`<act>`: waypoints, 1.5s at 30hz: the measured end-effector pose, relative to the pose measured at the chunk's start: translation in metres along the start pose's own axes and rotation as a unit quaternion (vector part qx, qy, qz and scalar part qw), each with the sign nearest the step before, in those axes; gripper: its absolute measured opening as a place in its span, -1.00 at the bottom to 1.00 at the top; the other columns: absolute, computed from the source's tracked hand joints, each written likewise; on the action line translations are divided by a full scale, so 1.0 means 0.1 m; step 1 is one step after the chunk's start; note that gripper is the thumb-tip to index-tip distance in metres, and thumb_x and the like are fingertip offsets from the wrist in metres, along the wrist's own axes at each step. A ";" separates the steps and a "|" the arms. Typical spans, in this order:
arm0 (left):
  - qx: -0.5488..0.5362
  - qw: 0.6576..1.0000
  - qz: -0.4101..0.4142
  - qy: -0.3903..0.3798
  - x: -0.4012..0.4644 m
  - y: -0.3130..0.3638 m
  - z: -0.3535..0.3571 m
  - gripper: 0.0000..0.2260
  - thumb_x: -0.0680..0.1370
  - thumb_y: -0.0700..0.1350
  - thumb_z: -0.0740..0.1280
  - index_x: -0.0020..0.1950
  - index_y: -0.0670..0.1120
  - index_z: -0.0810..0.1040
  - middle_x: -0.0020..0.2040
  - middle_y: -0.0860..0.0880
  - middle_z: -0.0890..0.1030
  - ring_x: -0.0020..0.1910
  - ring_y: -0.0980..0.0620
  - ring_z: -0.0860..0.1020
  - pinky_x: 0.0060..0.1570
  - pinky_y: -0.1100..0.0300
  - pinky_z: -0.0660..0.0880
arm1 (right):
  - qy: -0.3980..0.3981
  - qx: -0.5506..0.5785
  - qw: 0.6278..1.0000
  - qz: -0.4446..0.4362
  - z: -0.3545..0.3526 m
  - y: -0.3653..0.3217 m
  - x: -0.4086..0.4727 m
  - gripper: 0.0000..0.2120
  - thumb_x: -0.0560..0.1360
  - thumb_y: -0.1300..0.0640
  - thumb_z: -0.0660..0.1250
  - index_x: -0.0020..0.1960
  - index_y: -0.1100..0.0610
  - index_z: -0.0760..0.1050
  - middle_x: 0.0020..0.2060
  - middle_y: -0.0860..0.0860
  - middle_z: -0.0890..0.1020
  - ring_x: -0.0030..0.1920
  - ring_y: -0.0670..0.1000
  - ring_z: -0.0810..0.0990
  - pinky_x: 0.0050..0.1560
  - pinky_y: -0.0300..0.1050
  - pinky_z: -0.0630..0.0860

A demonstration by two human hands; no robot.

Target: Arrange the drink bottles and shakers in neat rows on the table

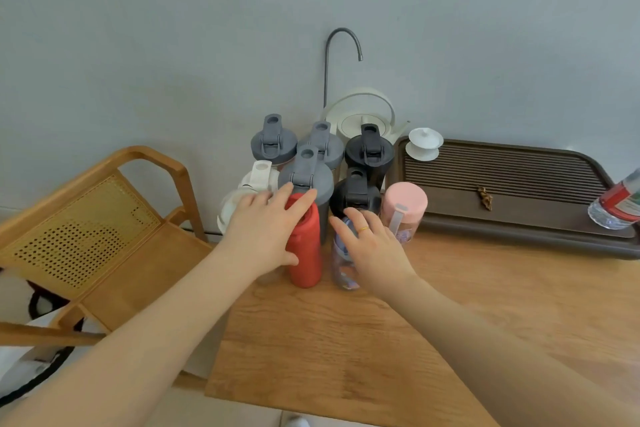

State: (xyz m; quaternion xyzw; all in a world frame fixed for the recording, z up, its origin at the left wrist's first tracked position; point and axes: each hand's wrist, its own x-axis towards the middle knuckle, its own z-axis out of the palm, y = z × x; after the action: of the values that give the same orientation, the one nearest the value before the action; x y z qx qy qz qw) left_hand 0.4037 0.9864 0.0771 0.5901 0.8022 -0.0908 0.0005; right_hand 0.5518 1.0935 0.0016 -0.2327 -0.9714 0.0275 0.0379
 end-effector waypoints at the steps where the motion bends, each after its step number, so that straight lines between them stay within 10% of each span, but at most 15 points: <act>1: 0.005 1.000 0.015 0.007 0.02 -0.01 0.02 -0.10 0.37 0.17 0.42 0.51 0.12 -0.11 0.51 -0.12 0.13 0.42 -0.12 0.25 0.36 0.01 0.19 | 0.010 -0.003 1.000 0.014 0.02 -0.01 0.02 -0.17 0.02 0.12 0.63 0.25 0.17 0.44 0.16 0.23 0.56 0.02 0.29 0.58 -0.16 0.10 0.61; 12: -0.034 0.994 0.096 0.044 0.16 -0.10 0.10 -0.22 0.39 0.15 0.41 0.47 0.05 0.04 0.32 -0.13 0.33 0.15 -0.16 0.47 0.19 0.04 0.36 | 0.046 0.047 0.994 0.082 -0.02 -0.06 0.06 -0.32 0.30 0.03 0.50 0.34 0.17 0.35 0.28 0.19 0.45 0.14 0.28 0.48 0.06 0.13 0.52; 19: -0.143 0.979 0.091 0.115 -0.01 -0.38 0.12 -0.08 0.34 0.28 0.38 0.52 0.01 -0.04 0.52 -0.03 0.15 0.51 -0.04 0.05 0.47 0.05 -0.03 | 0.044 0.049 0.992 0.109 -0.01 -0.26 0.11 -0.16 0.34 -0.20 0.38 0.47 0.09 0.13 0.45 0.10 0.25 0.45 0.20 0.19 0.41 0.12 0.18; 25: -0.504 0.854 -0.069 0.108 -0.34 -0.81 0.47 0.05 0.25 -0.04 0.58 0.51 0.05 -0.09 0.54 0.03 0.01 0.45 0.19 0.00 0.38 0.18 0.02 | 0.083 0.317 0.942 0.076 -0.38 -0.64 0.15 0.03 0.22 -0.22 0.48 0.49 0.10 0.02 0.43 0.04 0.26 0.44 0.01 0.21 0.43 -0.01 0.18; 33: -0.620 0.769 -0.151 0.048 -0.21 -0.65 1.15 -0.16 0.34 -0.12 0.53 0.45 -0.02 0.09 0.34 -0.02 0.43 0.30 -0.01 0.41 0.14 0.18 0.35 | 0.174 0.226 0.948 0.140 -0.13 -0.79 0.30 -0.29 0.26 0.08 0.50 0.34 0.11 0.29 0.21 0.08 0.47 0.22 0.10 0.43 0.32 0.14 0.34; 45: -0.594 0.794 -0.112 0.065 -0.26 -0.61 1.01 -0.11 0.32 -0.13 0.54 0.47 -0.06 0.03 0.39 -0.03 0.33 0.33 0.03 0.35 0.19 0.22 0.32 | 0.115 0.186 0.965 0.144 -0.22 -0.79 0.26 -0.22 0.28 -0.02 0.49 0.39 0.06 0.21 0.28 0.08 0.42 0.23 0.16 0.43 0.30 0.09 0.34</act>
State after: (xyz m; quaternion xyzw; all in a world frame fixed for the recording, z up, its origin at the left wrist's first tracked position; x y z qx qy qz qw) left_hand 0.3433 0.9301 -0.0107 0.3841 0.7568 0.4434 0.2885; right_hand 0.4944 1.0356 0.0303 -0.3603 -0.8945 0.1862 0.1882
